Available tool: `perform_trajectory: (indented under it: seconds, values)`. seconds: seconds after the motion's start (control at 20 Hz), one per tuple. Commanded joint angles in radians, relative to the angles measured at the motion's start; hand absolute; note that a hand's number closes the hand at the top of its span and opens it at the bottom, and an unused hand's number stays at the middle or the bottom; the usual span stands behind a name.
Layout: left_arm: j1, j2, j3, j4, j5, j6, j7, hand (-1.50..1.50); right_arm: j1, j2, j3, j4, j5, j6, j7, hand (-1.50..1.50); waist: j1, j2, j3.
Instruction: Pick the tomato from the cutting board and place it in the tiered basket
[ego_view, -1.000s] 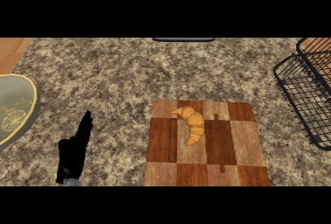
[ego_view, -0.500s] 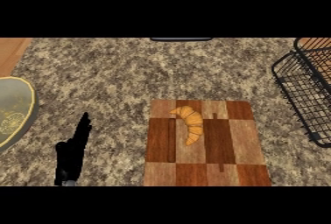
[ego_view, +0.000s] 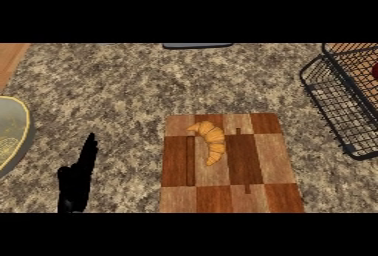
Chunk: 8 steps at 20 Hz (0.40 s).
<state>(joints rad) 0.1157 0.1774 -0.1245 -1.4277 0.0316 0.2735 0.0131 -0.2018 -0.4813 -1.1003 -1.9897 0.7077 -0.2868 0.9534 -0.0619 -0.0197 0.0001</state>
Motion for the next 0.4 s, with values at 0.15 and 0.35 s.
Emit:
perform_trajectory:
  seconds: [0.15, 0.35]
  values:
    - [0.021, -0.011, 0.016, 0.040, 0.001, 0.013, -0.003, 0.00, 0.252, 0.074, -0.285, -0.317, -0.356, 0.246, 0.055, -1.50, -0.041, -0.005, -0.001]
    - [0.058, 0.019, 0.038, -0.003, 0.025, -0.013, 0.001, 0.00, 0.357, 0.103, -0.466, -0.348, -0.608, 0.325, 0.032, -1.50, -0.042, -0.010, -0.001]
